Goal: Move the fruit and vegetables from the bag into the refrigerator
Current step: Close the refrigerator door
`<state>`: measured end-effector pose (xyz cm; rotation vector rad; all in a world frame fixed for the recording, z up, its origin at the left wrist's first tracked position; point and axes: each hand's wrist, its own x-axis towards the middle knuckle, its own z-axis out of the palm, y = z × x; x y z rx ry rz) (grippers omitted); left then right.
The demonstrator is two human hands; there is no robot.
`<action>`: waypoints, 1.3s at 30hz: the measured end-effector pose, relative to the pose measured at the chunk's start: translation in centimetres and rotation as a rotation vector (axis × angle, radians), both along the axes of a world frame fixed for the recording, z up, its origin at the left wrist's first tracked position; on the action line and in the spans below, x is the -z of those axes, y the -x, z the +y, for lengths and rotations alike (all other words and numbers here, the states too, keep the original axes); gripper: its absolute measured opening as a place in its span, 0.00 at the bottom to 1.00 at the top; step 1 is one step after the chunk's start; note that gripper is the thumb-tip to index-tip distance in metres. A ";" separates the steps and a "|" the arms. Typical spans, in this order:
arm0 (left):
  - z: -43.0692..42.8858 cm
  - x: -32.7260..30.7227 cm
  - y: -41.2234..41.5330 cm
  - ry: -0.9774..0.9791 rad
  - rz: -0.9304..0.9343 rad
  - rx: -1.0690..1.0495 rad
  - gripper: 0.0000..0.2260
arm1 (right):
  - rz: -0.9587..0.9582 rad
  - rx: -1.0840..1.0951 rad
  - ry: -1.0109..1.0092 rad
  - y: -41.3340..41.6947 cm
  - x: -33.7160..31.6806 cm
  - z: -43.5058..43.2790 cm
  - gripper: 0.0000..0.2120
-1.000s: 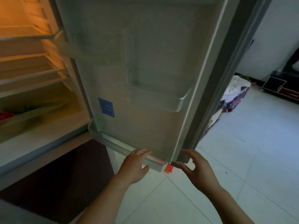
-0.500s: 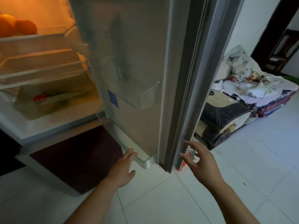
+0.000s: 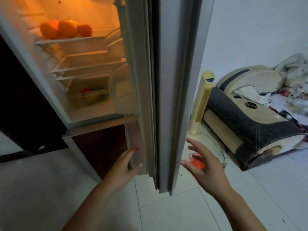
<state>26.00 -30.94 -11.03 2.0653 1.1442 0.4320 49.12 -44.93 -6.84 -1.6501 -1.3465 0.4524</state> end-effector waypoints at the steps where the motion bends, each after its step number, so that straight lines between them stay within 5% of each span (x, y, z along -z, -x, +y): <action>1: -0.4 -1.1 0.3 0.020 -0.058 -0.025 0.25 | -0.017 -0.056 -0.003 0.7 -0.1 0.5 0.33; 10: -2.4 -6.4 6.3 0.084 -0.321 -0.270 0.21 | 0.047 -0.256 -0.084 7.8 0.3 4.8 0.26; 18: -1.5 -8.7 13.1 0.063 -0.374 -0.338 0.27 | -0.090 -0.340 -0.116 15.7 -0.6 11.2 0.39; 24: 2.8 -10.8 18.4 -0.030 -0.432 -0.381 0.25 | -0.246 -0.300 -0.180 22.1 -1.3 17.0 0.48; 39: 19.2 -12.1 27.5 -0.192 -0.524 -0.385 0.27 | -0.462 -0.117 -0.333 31.1 -3.8 33.3 0.47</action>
